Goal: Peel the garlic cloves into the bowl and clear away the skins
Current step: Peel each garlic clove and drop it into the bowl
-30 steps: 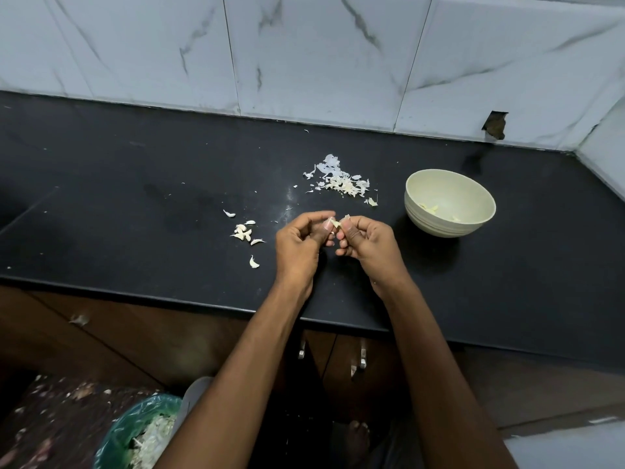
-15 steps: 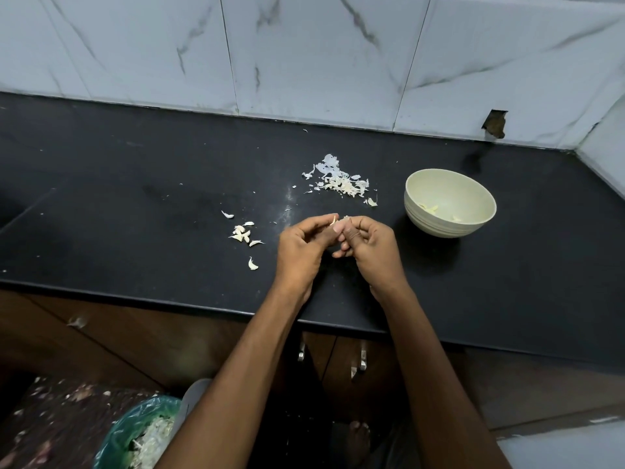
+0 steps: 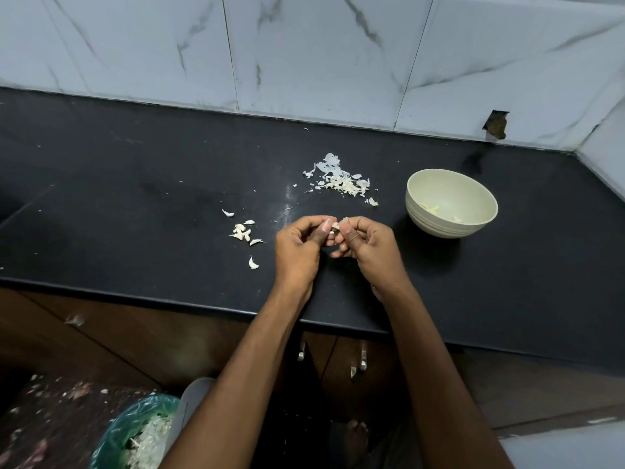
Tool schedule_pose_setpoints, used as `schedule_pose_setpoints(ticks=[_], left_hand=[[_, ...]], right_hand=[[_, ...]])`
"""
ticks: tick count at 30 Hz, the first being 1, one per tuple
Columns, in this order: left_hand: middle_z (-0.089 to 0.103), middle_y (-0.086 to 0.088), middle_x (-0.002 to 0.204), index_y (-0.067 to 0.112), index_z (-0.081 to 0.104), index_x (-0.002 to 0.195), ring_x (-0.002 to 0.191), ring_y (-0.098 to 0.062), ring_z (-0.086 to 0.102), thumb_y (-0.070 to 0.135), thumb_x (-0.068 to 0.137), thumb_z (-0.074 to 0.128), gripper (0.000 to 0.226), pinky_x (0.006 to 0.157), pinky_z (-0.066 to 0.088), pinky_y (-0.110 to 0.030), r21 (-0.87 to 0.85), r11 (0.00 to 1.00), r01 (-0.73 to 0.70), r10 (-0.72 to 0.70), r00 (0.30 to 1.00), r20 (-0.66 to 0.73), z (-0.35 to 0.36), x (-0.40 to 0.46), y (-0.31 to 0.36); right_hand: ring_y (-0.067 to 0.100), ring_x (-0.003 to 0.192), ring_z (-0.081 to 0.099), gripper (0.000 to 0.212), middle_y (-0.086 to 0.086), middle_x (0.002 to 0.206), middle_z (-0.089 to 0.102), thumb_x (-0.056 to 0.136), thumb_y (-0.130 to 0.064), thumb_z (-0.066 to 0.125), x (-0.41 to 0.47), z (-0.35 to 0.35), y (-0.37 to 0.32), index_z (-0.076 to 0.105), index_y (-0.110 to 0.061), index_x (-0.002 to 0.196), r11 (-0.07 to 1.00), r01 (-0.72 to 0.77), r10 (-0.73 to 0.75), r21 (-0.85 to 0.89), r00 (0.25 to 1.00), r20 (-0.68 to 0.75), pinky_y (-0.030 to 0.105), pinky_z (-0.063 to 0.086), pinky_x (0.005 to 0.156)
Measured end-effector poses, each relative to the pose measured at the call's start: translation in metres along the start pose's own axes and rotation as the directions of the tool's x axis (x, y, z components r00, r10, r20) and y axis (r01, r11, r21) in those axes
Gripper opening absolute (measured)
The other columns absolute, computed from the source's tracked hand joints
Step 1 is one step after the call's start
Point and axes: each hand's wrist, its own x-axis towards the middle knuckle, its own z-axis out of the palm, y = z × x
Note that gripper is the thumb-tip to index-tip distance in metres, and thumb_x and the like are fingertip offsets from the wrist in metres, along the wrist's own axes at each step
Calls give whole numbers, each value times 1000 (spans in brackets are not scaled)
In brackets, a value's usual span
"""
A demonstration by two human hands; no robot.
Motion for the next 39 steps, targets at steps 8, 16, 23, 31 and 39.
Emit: schedule_pose_setpoints(ticks=[8,16,23,31,39], left_hand=[[72,-1,76,9,74,96,67,-9,59,2,98,66,10,67,52,-21,-101,994,49,-50,999,-14,0,1,2],[71,-5,78,3,71,99,67,-8,60,-3,100,60,12,66,52,-19,-299,943,145,-164,986,-40,-2,4,6],[69,-4,77,0,71,96,67,-10,58,6,100,63,11,66,53,-20,-426,884,192,-232,972,-42,-4,5,10],[69,-5,78,-2,69,97,67,-10,58,7,99,65,10,65,53,-19,-427,885,188,-229,972,-46,-5,8,11],[69,-5,76,-3,68,97,66,-11,57,6,98,66,9,65,50,-21,-348,930,122,-155,985,-70,-4,6,5]], right_hand=[[6,62,59,15,3,75,64,105,-8,56,2,-3,-2,67,-3,96,996,-35,39,77,998,-52,24,59,66],[9,65,66,13,8,79,68,103,-11,62,11,-4,4,68,-2,97,995,-15,39,98,968,-248,25,61,66],[15,91,73,31,-1,98,73,95,9,61,51,-8,11,78,-6,116,874,107,-255,-474,931,-260,22,56,92],[22,106,70,39,-4,107,79,82,6,58,60,-8,7,84,-21,95,705,169,-431,-689,874,-226,26,52,98],[7,74,65,38,4,105,67,94,-23,78,23,-3,0,72,-21,132,926,178,-243,-334,956,-165,23,56,74]])
